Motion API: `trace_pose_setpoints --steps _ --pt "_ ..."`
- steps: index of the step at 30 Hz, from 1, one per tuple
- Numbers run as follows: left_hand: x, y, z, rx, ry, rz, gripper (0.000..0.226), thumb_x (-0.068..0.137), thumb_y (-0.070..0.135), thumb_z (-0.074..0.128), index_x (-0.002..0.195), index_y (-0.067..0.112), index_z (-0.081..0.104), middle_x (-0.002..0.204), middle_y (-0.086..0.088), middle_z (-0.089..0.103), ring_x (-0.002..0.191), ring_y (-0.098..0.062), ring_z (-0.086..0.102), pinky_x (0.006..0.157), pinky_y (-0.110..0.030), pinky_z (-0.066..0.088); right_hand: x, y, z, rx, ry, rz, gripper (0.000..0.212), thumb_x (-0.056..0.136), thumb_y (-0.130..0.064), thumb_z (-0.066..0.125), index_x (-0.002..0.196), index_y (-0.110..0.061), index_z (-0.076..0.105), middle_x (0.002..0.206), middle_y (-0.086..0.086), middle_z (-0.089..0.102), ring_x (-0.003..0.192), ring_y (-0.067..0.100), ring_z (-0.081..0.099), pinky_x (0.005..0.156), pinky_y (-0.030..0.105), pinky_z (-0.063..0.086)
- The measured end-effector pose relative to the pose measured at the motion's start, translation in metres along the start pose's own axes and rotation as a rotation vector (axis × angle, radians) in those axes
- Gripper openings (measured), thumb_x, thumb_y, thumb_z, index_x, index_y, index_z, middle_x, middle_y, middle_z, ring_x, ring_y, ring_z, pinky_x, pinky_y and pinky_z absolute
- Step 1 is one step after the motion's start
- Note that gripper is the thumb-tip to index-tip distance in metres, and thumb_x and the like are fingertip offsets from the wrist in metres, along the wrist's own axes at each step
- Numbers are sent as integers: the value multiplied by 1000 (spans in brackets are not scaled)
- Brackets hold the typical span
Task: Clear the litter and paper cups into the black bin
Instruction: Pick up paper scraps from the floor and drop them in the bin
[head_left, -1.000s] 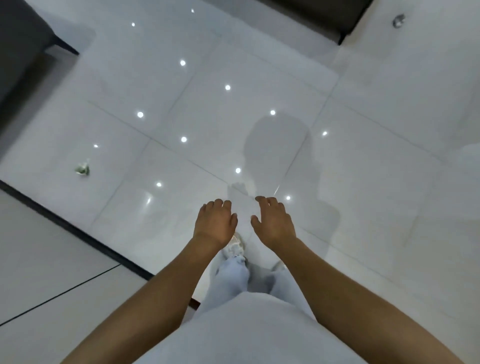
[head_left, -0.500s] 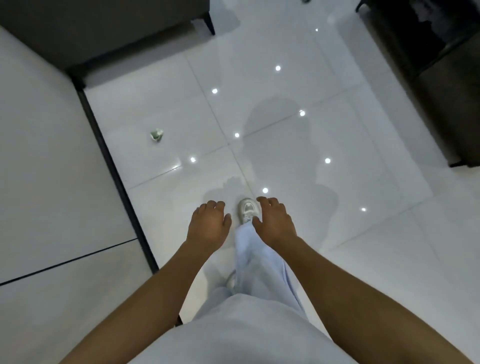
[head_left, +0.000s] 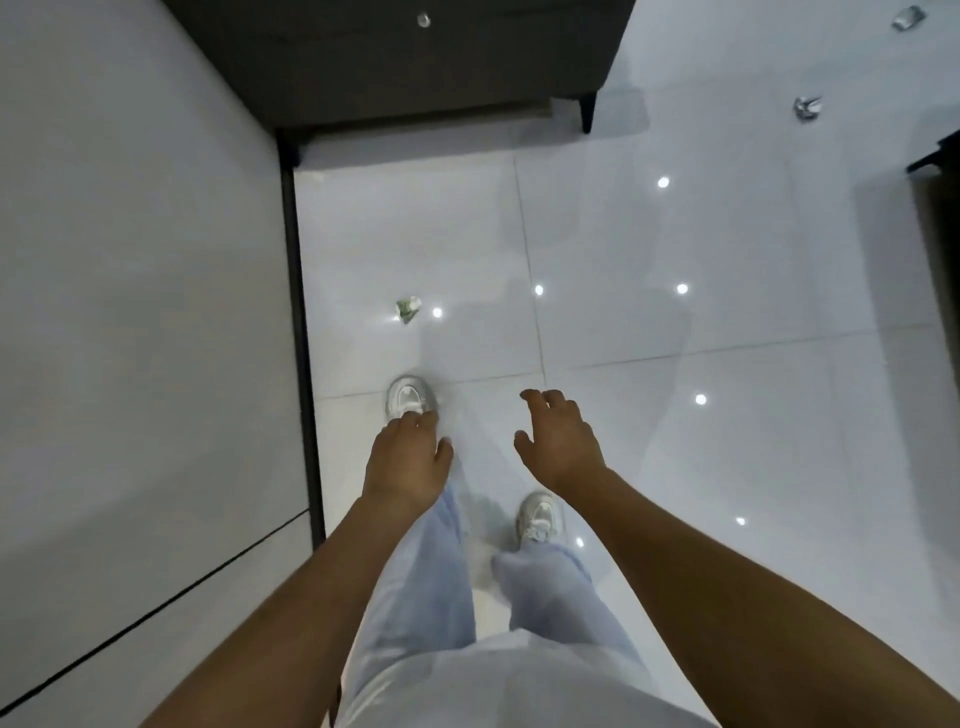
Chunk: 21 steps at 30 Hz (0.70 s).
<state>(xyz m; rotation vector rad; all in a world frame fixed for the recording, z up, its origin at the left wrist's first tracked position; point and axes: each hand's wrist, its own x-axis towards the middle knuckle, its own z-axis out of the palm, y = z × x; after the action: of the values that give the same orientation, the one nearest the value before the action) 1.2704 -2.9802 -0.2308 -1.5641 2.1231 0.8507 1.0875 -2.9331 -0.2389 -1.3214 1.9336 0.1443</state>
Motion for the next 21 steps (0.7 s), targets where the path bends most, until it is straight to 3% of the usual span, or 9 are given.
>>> trace_pose_setpoints --steps 13,21 --pt "204 -138 -100 -18 -71 -35 38 97 28 41 129 8 48 124 -13 54 115 -29 49 95 -35 39 215 -144 -15 54 -82 35 53 94 -24 51 143 -17 33 143 8 38 126 26 40 97 40 45" --pt "301 -191 -65 -103 -140 -112 39 97 27 43 130 7 47 126 -14 52 118 -30 46 97 -40 40 331 -143 29 45 -137 41 56 91 -21 56 143 -17 35 140 8 41 128 25 38 100 41 44"
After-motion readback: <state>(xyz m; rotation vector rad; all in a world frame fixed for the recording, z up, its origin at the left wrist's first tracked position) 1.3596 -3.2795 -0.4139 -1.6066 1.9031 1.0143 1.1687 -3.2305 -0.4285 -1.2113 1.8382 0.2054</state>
